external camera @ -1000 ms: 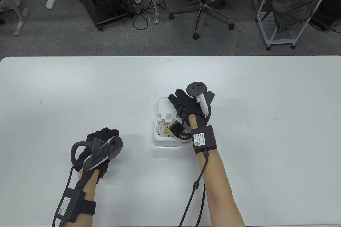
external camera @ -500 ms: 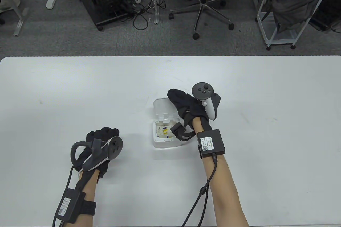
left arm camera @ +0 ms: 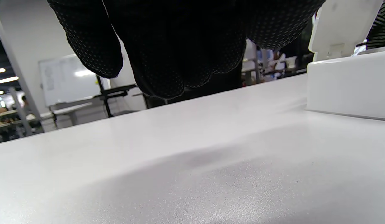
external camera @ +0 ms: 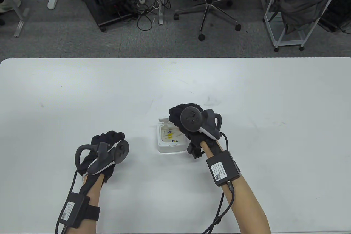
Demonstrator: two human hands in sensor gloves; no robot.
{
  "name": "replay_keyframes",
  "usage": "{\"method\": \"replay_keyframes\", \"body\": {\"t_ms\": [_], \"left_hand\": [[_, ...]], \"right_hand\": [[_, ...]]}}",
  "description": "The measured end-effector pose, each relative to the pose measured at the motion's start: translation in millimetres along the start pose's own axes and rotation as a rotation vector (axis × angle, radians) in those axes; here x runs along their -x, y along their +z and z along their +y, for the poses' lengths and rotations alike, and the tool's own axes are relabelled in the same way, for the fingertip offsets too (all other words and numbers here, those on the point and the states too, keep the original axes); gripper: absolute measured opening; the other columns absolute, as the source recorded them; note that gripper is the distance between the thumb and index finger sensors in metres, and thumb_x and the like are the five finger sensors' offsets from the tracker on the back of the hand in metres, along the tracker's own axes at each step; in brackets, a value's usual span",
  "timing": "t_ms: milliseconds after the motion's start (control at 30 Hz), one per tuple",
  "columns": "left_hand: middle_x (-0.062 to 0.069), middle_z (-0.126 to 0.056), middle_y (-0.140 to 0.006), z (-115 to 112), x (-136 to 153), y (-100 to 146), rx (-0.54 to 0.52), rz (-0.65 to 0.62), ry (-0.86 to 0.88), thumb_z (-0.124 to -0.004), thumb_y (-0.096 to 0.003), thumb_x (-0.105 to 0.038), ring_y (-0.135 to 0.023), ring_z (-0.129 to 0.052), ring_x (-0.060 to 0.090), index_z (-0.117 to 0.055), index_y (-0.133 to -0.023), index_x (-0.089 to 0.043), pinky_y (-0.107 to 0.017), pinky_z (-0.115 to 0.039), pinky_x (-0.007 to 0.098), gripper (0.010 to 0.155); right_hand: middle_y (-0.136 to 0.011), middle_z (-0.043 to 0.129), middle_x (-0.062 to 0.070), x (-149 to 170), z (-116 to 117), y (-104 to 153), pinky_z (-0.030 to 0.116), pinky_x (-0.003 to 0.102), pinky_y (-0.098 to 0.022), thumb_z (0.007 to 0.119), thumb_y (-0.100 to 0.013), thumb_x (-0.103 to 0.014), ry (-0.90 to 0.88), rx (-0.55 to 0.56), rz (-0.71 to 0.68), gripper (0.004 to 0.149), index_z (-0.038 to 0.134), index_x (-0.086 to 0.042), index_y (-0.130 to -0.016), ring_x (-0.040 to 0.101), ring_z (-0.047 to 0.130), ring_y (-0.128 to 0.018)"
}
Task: Press to open box and store push pins
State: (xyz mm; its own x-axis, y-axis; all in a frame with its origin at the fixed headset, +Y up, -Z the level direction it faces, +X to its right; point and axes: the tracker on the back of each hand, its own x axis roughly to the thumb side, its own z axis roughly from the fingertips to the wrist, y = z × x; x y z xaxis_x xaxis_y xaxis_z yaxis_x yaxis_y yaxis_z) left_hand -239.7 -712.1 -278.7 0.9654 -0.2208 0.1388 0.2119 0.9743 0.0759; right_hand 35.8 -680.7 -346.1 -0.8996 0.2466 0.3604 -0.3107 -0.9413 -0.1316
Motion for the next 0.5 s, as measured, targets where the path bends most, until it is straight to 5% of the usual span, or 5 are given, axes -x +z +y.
{"method": "replay_keyframes", "body": {"t_ms": [500], "left_hand": [[-0.006, -0.084, -0.101, 0, -4, -2, 0.007, -0.013, -0.003, -0.066, -0.0527, -0.051, -0.083, -0.097, 0.019, -0.074, -0.099, -0.033, -0.074, -0.077, 0.051, 0.05]], "right_hand": [[-0.091, 0.086, -0.004, -22, 39, 19, 0.066, 0.06, -0.072, 0.072, -0.042, -0.051, 0.264, -0.183, -0.049, 0.044, 0.076, -0.034, -0.083, 0.027, 0.086, -0.086]]}}
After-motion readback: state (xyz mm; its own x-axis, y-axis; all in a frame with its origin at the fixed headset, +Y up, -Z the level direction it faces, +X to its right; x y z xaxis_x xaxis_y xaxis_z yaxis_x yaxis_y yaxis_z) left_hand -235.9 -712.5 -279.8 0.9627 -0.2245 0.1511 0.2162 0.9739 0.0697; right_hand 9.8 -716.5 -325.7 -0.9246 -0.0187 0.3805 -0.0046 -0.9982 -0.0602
